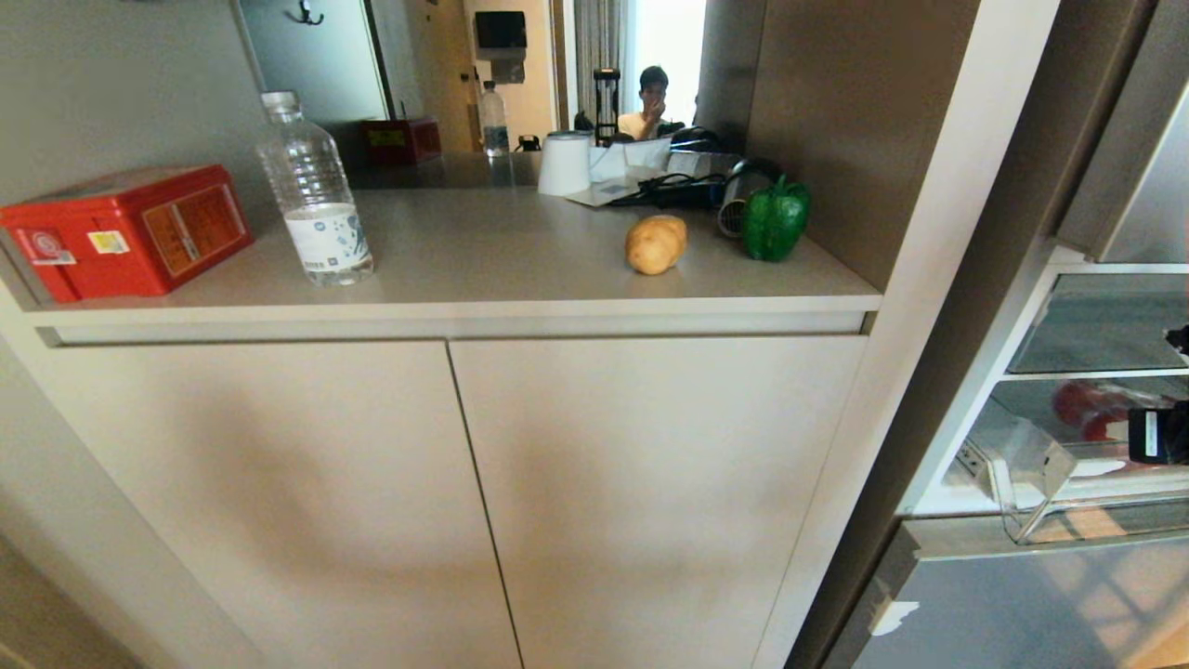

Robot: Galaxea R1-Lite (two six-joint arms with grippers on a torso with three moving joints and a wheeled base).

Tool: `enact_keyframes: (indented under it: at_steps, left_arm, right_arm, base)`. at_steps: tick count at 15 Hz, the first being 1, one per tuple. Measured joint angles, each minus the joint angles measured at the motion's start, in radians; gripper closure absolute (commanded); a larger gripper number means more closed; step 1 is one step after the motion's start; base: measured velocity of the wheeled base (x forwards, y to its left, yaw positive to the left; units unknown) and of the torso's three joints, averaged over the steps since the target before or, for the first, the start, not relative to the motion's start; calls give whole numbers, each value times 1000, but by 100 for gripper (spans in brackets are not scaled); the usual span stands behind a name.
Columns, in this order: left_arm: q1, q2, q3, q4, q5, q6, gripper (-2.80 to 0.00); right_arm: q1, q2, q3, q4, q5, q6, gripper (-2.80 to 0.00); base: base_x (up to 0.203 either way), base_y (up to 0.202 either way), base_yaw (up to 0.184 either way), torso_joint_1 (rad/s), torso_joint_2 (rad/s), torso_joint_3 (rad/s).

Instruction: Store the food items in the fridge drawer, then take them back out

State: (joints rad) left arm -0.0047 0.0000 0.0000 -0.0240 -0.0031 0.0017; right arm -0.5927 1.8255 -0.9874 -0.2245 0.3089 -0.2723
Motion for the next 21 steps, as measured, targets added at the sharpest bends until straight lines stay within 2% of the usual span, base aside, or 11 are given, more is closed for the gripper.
enact_keyframes:
  at_steps: [15,21]
  left_arm:
    - [0,0,0,0,0,0,0]
    - [0,0,0,0,0,0,0]
  right_arm:
    - [-22,-156,206,-4,3,-8,0]
    - [-37,-235,249,3,4,-6,0]
  base:
    - [0,0,0,0,0,0]
    - [0,0,0,0,0,0]
